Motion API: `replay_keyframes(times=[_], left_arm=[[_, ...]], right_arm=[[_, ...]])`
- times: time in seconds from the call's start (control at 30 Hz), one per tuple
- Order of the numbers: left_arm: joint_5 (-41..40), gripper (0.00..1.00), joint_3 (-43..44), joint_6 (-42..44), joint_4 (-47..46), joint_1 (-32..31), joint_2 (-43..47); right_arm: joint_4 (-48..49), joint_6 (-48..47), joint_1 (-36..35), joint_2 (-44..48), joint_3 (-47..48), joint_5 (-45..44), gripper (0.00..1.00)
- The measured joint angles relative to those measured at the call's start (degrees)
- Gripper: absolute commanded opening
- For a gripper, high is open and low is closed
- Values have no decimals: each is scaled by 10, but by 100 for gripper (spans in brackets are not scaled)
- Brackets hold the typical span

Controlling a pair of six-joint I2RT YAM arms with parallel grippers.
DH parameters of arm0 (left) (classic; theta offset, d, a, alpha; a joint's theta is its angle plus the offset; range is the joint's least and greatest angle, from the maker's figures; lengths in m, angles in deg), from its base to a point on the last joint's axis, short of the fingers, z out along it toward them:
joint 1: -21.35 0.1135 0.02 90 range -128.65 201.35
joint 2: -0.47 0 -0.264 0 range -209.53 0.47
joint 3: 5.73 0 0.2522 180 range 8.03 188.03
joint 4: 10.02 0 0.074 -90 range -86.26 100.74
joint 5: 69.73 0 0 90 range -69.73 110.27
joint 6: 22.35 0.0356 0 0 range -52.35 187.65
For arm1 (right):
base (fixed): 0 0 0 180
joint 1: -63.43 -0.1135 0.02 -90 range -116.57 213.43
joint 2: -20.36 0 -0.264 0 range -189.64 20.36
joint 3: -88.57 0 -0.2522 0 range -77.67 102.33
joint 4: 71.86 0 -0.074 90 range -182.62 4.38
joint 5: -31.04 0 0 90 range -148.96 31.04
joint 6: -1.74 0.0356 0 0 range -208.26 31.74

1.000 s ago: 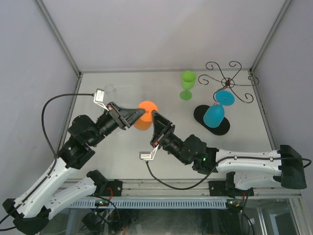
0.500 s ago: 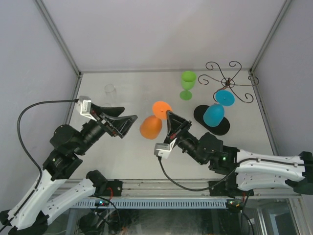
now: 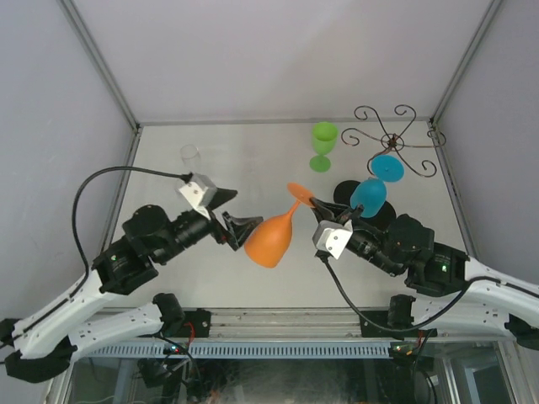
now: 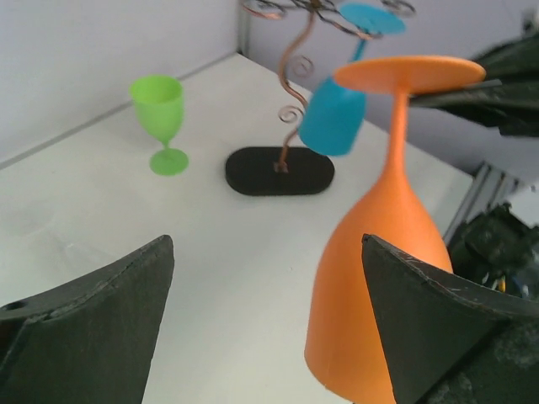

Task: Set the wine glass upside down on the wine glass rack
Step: Move the wine rack to the center of the board.

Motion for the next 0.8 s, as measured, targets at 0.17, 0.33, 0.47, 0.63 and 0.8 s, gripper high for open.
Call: replay_keyframes(times=[0.17,0.33,0.47,0.63,0.8], left_arm=[[-40,91,0,39,-3,-79,-40],[-43,86,0,53,-15,-86,-69],[-36,84,0,54,-24,-87,-74],[-12,82,0,58,-32,-87,-82],[17,84,0,56,-37,-88,-91]], right_arm=[[-56,39,16,11,4,41,0],[-97,62,16,10,14,68,0],[-105,73,16,12,14,78,0],[-104,82,16,12,15,90,0],[-104,77,14,0,15,80,0]])
